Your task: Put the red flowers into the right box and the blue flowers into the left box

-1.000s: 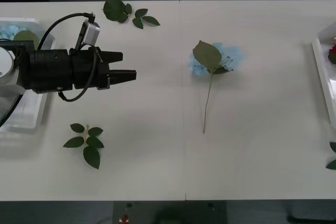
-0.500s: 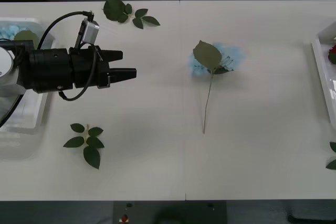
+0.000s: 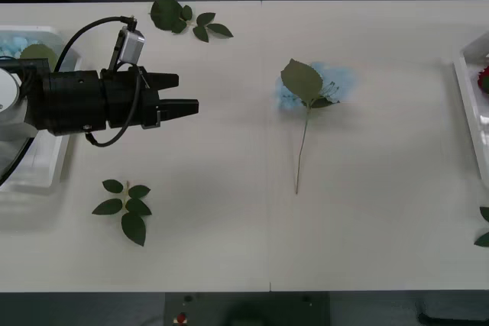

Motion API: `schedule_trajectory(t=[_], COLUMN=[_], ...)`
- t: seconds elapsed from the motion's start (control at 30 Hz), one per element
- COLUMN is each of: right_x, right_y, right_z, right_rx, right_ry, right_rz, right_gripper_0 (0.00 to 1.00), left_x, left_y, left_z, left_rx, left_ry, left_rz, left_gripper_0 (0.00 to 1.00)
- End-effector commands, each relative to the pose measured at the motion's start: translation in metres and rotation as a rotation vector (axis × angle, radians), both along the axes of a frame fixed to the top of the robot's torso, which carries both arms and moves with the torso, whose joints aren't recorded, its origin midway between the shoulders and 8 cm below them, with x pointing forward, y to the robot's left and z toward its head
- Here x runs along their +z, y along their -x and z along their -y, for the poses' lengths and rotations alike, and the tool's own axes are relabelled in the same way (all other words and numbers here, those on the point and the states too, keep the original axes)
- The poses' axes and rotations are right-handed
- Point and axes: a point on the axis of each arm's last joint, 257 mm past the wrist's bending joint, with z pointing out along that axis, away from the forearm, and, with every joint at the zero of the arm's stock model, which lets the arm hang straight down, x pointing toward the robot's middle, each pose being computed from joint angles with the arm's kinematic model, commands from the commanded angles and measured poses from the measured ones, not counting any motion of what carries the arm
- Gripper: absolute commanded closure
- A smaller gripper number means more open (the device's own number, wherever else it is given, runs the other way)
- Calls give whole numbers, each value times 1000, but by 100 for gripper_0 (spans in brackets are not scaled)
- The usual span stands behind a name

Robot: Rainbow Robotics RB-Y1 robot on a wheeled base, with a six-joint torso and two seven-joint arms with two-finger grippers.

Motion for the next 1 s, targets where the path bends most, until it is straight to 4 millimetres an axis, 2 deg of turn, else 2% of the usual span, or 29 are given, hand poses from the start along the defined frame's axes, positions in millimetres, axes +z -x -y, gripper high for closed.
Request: schedule_trajectory(t=[0.03, 0.13, 0.17, 0.23, 0.27, 0.3, 0.33, 0.4, 0.43, 0.5, 0.57, 0.6, 0.67, 0.7, 0.73, 0.77, 0.83, 1.0], right_x=[24, 29, 30, 30, 30, 30, 30, 30, 30, 30, 31, 31, 30, 30, 30, 29, 26, 11], right_y=[-7, -10, -9, -8, -7, -7, -5, -3, 1, 5, 10, 11, 17, 18, 18, 21, 25, 28], right_z=[-19, -46, -65, -89, -111, -123, -157, -177, -212, -241, -281, -291, -330, -339, -339, -370, -400, -453], right_rx=[62, 95, 108, 134, 154, 165, 211, 230, 253, 265, 283, 285, 281, 279, 279, 296, 311, 308], right_ry=[-52, -137, -206, -283, -350, -383, -459, -503, -573, -627, -688, -702, -760, -771, -771, -788, -804, -845], right_rz=[-6, -8, -11, -20, -24, -27, -45, -56, -70, -80, -86, -87, -85, -82, -82, -78, -75, -78], right_gripper_0=[0, 0, 0, 0, 0, 0, 0, 0, 0, 0, 0, 0, 0, 0, 0, 0, 0, 0], left_x=[21, 20, 20, 19, 20, 20, 20, 20, 20, 19, 19, 19, 19, 19, 19, 19, 19, 18], left_y=[0, 0, 0, 0, 0, 0, 1, 0, 0, 0, 0, 0, 0, 0, 0, 1, 0, 0], left_z=[7, 7, 7, 7, 7, 7, 7, 7, 7, 7, 7, 7, 7, 7, 7, 7, 7, 6], left_rx=[-2, -1, -1, -2, -2, -2, -2, -1, -1, -1, -1, 0, 0, 0, 0, -1, -1, 0], left_ry=[43, 43, 43, 41, 43, 43, 43, 43, 41, 41, 41, 42, 42, 42, 42, 41, 41, 41], left_rz=[6, 4, 4, 5, 6, 6, 3, 4, 6, 5, 5, 3, 3, 3, 3, 2, 5, 3], left_gripper_0=[0, 0, 0, 0, 0, 0, 0, 0, 0, 0, 0, 0, 0, 0, 0, 0, 0, 0])
